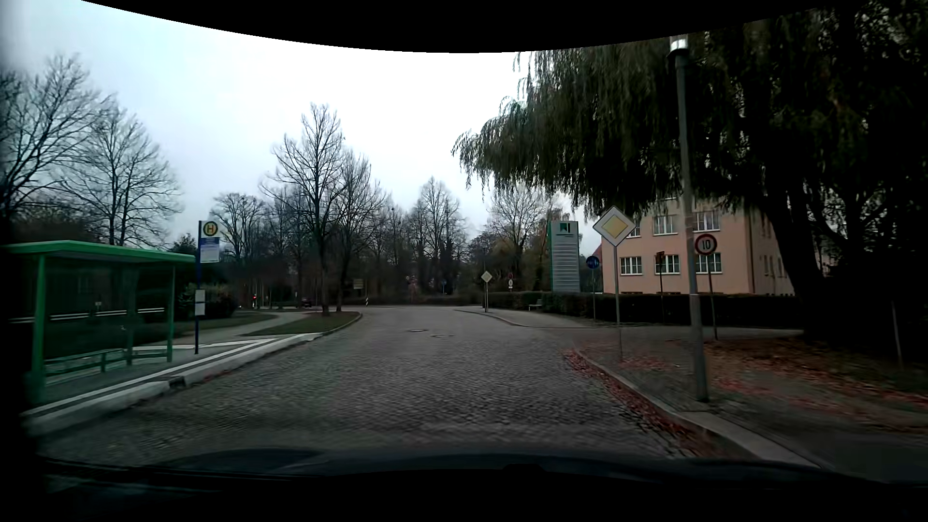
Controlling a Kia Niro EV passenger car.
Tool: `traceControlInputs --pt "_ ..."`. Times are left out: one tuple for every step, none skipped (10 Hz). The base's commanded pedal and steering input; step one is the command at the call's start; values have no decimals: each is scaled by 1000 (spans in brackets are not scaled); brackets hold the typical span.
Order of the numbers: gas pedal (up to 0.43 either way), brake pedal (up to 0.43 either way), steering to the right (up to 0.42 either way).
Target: Follow the waypoints while adhering to traffic rules and regulations
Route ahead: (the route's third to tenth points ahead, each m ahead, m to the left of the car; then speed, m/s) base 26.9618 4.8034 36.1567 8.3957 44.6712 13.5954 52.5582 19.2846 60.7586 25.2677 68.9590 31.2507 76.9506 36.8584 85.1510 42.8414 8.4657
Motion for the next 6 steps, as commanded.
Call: traceControlInputs --pt "130 0 -13" --pt "130 0 -16" --pt "130 0 -16" --pt "130 0 -17" --pt "130 0 -18" --pt "130 0 -19"
